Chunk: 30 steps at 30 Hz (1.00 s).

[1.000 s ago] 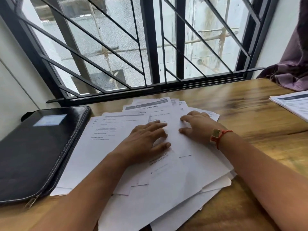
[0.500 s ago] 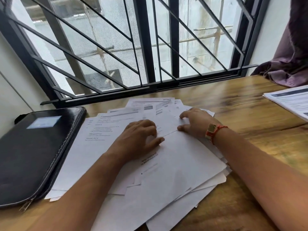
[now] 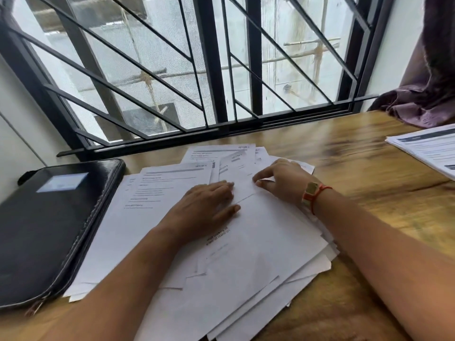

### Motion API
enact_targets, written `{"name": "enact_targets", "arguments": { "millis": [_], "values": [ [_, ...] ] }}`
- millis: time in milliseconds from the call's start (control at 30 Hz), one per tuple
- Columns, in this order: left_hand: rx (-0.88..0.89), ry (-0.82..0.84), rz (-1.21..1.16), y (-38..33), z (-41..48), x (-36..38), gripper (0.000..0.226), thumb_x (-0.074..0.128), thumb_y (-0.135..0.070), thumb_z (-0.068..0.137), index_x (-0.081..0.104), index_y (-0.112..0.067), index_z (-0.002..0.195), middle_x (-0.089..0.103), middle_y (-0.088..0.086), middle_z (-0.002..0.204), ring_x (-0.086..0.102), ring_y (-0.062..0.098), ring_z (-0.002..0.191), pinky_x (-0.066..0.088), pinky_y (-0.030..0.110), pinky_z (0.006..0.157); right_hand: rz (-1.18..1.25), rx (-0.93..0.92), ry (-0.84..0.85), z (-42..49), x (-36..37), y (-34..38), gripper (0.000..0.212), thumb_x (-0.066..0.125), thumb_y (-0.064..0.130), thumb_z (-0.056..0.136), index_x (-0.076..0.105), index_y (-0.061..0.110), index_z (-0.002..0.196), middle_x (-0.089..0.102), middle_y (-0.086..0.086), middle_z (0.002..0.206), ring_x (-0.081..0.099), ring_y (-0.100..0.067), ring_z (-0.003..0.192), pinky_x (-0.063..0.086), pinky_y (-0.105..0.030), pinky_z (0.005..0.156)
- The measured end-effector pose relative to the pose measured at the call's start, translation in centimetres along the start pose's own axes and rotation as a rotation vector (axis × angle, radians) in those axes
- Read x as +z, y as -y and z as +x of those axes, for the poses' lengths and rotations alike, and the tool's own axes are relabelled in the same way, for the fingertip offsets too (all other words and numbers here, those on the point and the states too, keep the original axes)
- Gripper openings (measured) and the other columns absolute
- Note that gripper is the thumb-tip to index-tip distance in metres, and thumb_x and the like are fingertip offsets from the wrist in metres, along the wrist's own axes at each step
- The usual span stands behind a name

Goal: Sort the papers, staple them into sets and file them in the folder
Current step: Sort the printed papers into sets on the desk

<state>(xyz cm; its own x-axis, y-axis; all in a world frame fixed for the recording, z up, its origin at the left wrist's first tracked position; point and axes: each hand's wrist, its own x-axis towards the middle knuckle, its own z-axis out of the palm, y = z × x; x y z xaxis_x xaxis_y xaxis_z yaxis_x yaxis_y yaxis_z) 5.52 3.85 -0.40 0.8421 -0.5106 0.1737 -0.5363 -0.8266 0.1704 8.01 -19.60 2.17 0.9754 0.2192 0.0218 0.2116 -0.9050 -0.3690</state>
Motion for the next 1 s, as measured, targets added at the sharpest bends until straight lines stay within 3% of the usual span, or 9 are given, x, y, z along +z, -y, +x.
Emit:
{"name": "enact_targets", "arguments": {
  "millis": [100, 167, 300, 500, 633, 733, 867, 1000],
  "values": [
    [-0.052, 0.014, -0.011, -0.2, 0.2, -0.1, 0.065, 0.037, -0.066, 0.09, 0.057, -0.02, 0.131, 0.064, -0.005, 0.129, 0.058, 0.019, 0.121, 0.043, 0.036, 0.105, 0.034, 0.061, -0.069, 0.1, 0.1, -0.2, 0.033, 0.063, 0.041, 0.093, 0.064, 0.031, 0.125, 0.061, -0.006, 0.123, 0.055, -0.023, 0.117, 0.042, -0.031, 0.096],
    [-0.076, 0.016, -0.002, -0.1, 0.3, -0.2, 0.063, 0.036, -0.066, 0.088, 0.058, -0.018, 0.122, 0.066, -0.002, 0.121, 0.06, 0.021, 0.114, 0.046, 0.038, 0.099, 0.076, 0.13, -0.111, 0.1, 0.0, -0.4, 0.045, 0.071, 0.042, 0.087, 0.061, 0.026, 0.127, 0.065, -0.002, 0.12, 0.058, -0.022, 0.113, 0.045, -0.03, 0.092],
    [-0.033, -0.012, -0.013, 0.1, 0.3, 0.0, 0.061, 0.034, -0.066, 0.09, 0.061, -0.024, 0.125, 0.063, -0.004, 0.124, 0.057, 0.018, 0.116, 0.046, 0.037, 0.1, 0.112, 0.216, -0.145, 0.3, 0.2, -0.5, 0.061, 0.079, 0.05, 0.077, 0.059, 0.02, 0.126, 0.068, -0.002, 0.116, 0.06, -0.022, 0.111, 0.045, -0.031, 0.088],
    [-0.022, -0.045, -0.053, 0.5, 0.4, 0.3, 0.054, 0.044, -0.059, 0.093, 0.062, -0.029, 0.134, 0.06, -0.008, 0.132, 0.053, 0.012, 0.123, 0.041, 0.032, 0.106, 0.129, 0.222, -0.093, 0.5, 0.2, -0.4, 0.036, 0.08, 0.049, 0.076, 0.071, 0.021, 0.098, 0.07, 0.003, 0.098, 0.063, -0.017, 0.093, 0.051, -0.029, 0.08],
    [0.001, -0.052, -0.041, 0.7, 0.4, 0.4, 0.055, 0.042, -0.063, 0.094, 0.064, -0.029, 0.132, 0.059, -0.007, 0.134, 0.052, 0.012, 0.125, 0.041, 0.03, 0.105, 0.199, 0.195, -0.1, 0.3, 0.1, -0.5, 0.022, 0.077, 0.042, 0.081, 0.071, 0.021, 0.082, 0.066, 0.01, 0.078, 0.058, -0.007, 0.074, 0.039, -0.022, 0.057],
    [0.002, -0.054, -0.052, 0.8, 0.3, 0.4, 0.064, 0.034, -0.068, 0.091, 0.064, -0.028, 0.131, 0.058, -0.007, 0.136, 0.051, 0.012, 0.126, 0.042, 0.032, 0.106, 0.22, 0.193, -0.157, 0.6, 0.0, -0.9, 0.02, 0.074, 0.041, 0.084, 0.066, 0.025, 0.075, 0.063, 0.011, 0.075, 0.06, -0.012, 0.077, 0.037, -0.023, 0.057],
    [0.021, -0.072, -0.061, 0.7, 0.3, 0.5, 0.063, 0.035, -0.067, 0.091, 0.065, -0.027, 0.129, 0.059, -0.006, 0.136, 0.051, 0.013, 0.127, 0.044, 0.034, 0.106, 0.231, 0.22, -0.38, 0.9, -0.6, -1.8, 0.017, 0.069, 0.039, 0.088, 0.059, 0.028, 0.081, 0.069, 0.005, 0.086, 0.064, -0.022, 0.083, 0.043, -0.027, 0.068],
    [0.038, -0.083, -0.062, 0.8, 0.3, 0.7, 0.064, 0.035, -0.067, 0.091, 0.066, -0.026, 0.129, 0.059, -0.007, 0.135, 0.051, 0.012, 0.127, 0.043, 0.031, 0.106, 0.231, 0.172, -0.797, 0.8, -1.9, -2.5, 0.009, 0.062, 0.025, 0.094, 0.055, 0.022, 0.099, 0.072, -0.007, 0.088, 0.066, -0.035, 0.08, 0.041, -0.029, 0.064]
  ]
}}
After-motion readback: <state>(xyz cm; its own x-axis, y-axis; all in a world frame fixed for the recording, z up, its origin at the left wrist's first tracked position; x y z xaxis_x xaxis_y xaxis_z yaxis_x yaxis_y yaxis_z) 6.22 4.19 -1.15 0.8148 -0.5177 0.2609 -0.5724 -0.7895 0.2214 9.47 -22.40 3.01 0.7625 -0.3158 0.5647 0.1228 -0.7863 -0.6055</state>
